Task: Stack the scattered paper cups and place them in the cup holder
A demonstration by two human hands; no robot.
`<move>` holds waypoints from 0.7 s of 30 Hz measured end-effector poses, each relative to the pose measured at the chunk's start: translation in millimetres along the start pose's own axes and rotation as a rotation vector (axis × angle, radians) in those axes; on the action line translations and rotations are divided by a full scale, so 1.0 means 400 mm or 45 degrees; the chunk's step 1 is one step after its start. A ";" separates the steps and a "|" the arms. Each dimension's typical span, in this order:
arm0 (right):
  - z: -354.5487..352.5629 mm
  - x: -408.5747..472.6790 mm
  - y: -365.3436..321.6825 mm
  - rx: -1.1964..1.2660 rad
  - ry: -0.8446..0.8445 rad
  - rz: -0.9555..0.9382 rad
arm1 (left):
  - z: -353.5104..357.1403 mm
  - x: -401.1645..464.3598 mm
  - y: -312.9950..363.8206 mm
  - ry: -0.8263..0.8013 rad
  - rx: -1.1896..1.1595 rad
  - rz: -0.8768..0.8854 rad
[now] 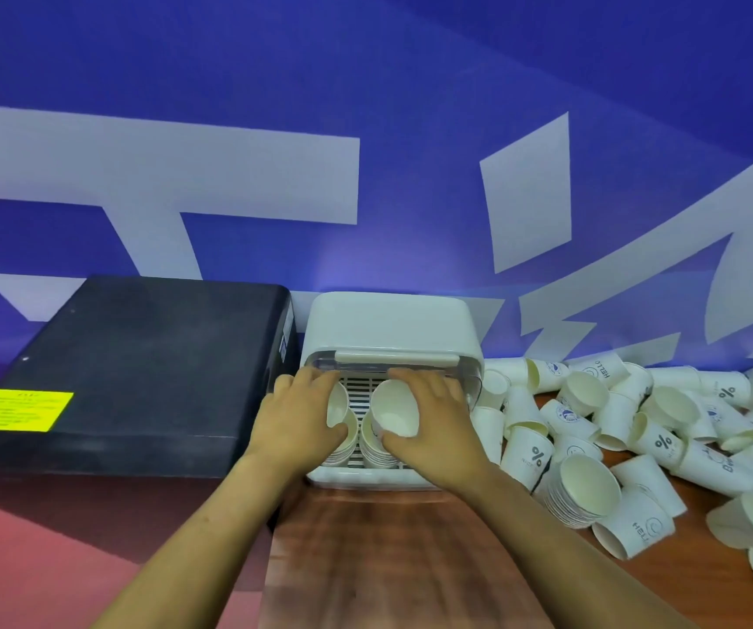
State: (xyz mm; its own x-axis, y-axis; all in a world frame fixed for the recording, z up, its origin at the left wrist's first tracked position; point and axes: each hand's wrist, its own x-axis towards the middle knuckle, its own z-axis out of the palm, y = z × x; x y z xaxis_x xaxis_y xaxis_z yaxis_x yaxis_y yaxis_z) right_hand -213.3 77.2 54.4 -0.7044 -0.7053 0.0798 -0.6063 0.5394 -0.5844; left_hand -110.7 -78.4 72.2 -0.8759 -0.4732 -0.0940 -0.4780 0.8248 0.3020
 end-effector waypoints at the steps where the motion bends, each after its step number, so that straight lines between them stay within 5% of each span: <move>1: 0.011 0.002 0.004 -0.024 0.004 -0.016 | 0.007 0.004 -0.005 -0.008 0.002 0.002; 21: 0.096 0.010 0.085 -0.118 -0.267 0.199 | 0.145 0.033 -0.037 -0.190 -0.029 -0.058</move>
State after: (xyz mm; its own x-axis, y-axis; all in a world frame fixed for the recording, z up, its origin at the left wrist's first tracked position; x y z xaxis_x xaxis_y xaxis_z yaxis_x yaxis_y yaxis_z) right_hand -222.6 75.2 3.7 -0.7061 -0.6849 -0.1797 -0.5345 0.6820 -0.4992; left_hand -119.1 -79.0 11.6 -0.8542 -0.4573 -0.2473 -0.5173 0.7956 0.3154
